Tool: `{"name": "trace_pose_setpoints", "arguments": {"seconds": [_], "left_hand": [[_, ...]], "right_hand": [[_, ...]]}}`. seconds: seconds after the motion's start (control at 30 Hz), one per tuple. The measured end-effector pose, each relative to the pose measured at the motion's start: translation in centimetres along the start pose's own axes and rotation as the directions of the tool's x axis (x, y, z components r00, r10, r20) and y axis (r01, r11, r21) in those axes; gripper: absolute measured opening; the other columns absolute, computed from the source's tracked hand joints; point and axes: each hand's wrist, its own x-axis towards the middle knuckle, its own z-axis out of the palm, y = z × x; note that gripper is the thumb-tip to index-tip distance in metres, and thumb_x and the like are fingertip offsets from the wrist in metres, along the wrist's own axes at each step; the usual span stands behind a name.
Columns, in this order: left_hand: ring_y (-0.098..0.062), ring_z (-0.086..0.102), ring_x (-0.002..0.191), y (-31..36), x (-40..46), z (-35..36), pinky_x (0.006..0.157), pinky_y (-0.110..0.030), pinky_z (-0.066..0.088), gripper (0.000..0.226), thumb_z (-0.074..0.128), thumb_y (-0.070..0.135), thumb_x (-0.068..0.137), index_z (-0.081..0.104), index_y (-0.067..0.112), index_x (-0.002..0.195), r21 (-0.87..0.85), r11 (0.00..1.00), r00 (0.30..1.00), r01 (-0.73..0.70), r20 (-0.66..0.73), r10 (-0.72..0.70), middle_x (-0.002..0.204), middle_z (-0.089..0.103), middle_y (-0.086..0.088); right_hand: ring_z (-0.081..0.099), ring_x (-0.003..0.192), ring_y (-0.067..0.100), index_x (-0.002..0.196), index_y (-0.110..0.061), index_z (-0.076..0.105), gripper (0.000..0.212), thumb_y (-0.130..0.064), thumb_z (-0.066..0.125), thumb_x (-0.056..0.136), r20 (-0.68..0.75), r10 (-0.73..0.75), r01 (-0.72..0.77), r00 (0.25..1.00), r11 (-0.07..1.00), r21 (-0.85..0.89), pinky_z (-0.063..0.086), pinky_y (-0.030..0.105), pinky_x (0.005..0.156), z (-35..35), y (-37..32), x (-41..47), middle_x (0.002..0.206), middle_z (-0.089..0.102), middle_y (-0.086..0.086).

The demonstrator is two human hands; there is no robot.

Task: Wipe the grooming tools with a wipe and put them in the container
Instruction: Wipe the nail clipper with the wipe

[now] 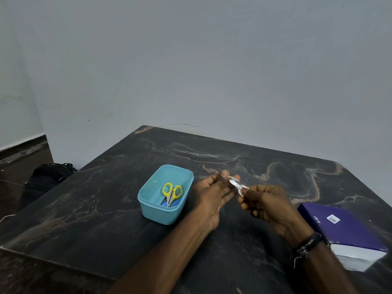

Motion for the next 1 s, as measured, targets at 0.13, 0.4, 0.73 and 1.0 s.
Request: {"name": "trace_pose_setpoints", "arguments": {"seconds": [0.13,0.4,0.73,1.0], "left_hand": [[-0.025,0.072,0.095,-0.11,0.17,-0.01,0.083,-0.034,0.059,0.027,0.065,0.023,0.088,0.065,0.002,0.105,0.049,0.999,1.0,-0.018,-0.019,0.019,0.098,0.075,-0.014],[-0.019,0.071,0.074,-0.24,-0.07,-0.03,0.065,-0.03,0.059,0.022,0.069,0.025,0.085,0.069,0.008,0.098,0.15,0.988,1.0,-0.029,0.0,0.03,0.087,0.074,-0.011],[-0.017,0.064,0.073,-0.33,-0.19,0.18,0.055,-0.024,0.053,0.021,0.068,0.028,0.086,0.073,0.009,0.094,0.249,0.967,0.997,-0.053,-0.037,0.064,0.085,0.073,-0.01],[-0.016,0.065,0.079,-0.32,-0.19,0.14,0.052,-0.02,0.05,0.021,0.067,0.03,0.087,0.073,0.01,0.094,0.292,0.954,0.996,-0.073,-0.023,0.083,0.096,0.074,-0.012]], "right_hand": [[0.065,0.055,0.012,0.085,0.001,0.069,0.012,-0.009,0.065,0.089,-0.126,-0.031,0.036,0.992,0.999,0.039,0.044,0.019,0.045,-0.95,0.17,0.51,0.072,0.074,0.012],[0.06,0.061,0.014,0.089,-0.003,0.069,0.006,-0.007,0.066,0.087,-0.154,-0.223,0.229,0.963,0.973,0.023,0.044,0.025,0.053,-0.95,-0.19,-0.06,0.072,0.07,0.009],[0.056,0.051,0.013,0.075,-0.001,0.07,0.01,-0.002,0.067,0.084,0.004,-0.241,0.238,0.97,0.954,-0.182,0.039,0.021,0.044,-1.01,0.15,0.1,0.059,0.063,0.01],[0.057,0.054,0.015,0.074,-0.002,0.07,0.011,-0.002,0.066,0.085,0.07,-0.172,0.18,0.983,0.976,-0.125,0.038,0.023,0.047,-0.82,-0.02,-0.03,0.061,0.063,0.009]]}}
